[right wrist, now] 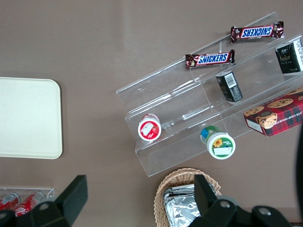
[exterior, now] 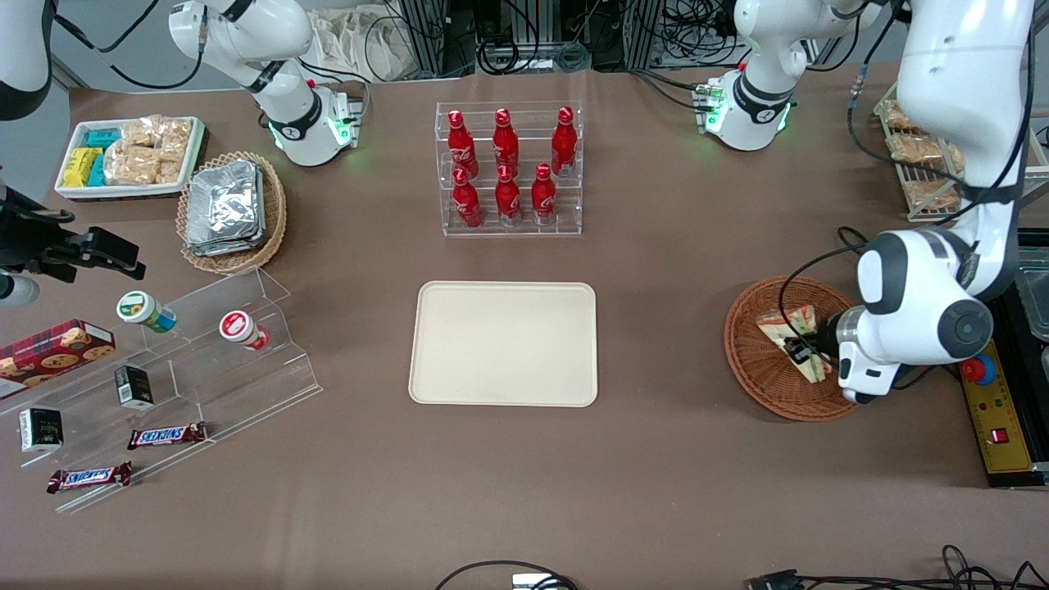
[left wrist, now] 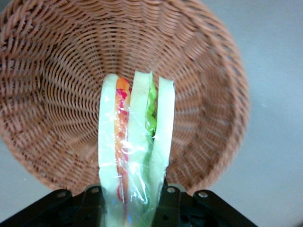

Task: Place sandwich from basket to tray
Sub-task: 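Close the left gripper on the sandwich and lift it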

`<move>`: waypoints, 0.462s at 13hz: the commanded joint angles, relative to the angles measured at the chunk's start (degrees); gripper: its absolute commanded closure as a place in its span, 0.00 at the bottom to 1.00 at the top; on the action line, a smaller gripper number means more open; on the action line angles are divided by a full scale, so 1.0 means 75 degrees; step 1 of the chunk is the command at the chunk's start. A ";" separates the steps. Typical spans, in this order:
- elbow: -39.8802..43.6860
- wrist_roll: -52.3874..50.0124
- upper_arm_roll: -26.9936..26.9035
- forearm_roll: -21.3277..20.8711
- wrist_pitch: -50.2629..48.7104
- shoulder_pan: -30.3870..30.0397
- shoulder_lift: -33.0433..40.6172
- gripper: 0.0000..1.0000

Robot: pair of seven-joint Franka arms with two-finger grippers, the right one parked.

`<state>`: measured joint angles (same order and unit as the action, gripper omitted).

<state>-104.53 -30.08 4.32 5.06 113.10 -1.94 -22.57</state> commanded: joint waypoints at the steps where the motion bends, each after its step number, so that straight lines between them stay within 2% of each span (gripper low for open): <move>1: 0.0272 0.0517 0.0406 0.0064 -0.0571 0.0025 0.0501 0.79; 6: 0.0624 0.1478 0.1590 0.0005 -0.0631 0.0025 0.0315 0.78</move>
<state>-102.08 -22.27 13.93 5.04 109.08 -1.64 -18.86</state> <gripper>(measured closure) 0.784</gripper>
